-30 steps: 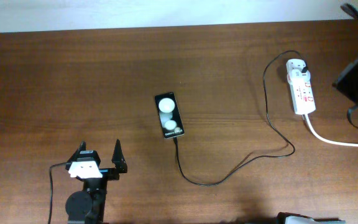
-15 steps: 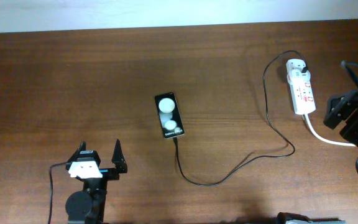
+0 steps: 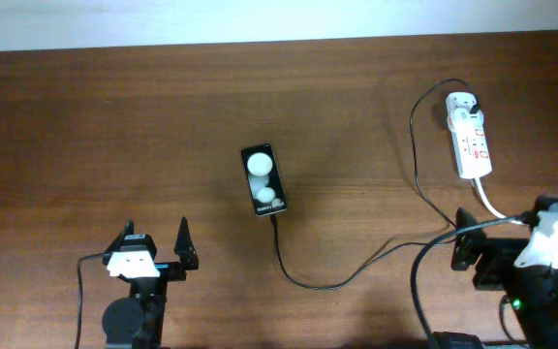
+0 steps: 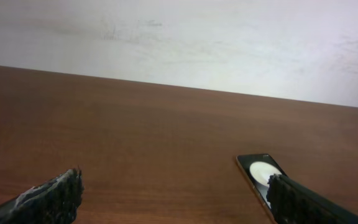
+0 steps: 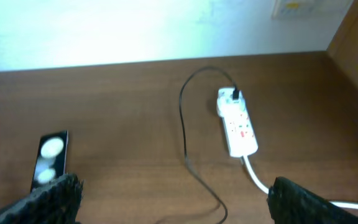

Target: Plug charger to phone and switch on socket

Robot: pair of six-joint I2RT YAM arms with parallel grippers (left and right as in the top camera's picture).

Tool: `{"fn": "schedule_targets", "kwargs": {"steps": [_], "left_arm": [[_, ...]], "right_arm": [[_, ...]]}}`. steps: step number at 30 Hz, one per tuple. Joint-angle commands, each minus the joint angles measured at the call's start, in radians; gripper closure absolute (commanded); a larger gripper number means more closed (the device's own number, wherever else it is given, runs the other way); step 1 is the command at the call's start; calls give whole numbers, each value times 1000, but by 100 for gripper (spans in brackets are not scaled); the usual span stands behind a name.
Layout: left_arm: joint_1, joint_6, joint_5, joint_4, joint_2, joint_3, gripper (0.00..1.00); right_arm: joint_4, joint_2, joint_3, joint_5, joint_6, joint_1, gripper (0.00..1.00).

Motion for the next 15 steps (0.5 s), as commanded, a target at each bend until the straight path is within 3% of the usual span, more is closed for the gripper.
{"fn": "schedule_targets", "kwargs": {"steps": [1, 3, 7, 15], "left_arm": [[4, 13, 8, -1, -5, -6, 1], [4, 13, 8, -1, -5, -6, 1], [4, 13, 8, -1, -5, -6, 1], [4, 13, 8, -1, -5, -6, 1]], "right_arm": [[177, -189, -259, -9, -7, 39, 1], [320, -310, -443, -8, -7, 39, 1], [531, -432, -647, -9, -7, 39, 1], [666, -512, -794, -26, -7, 71, 1]]}}
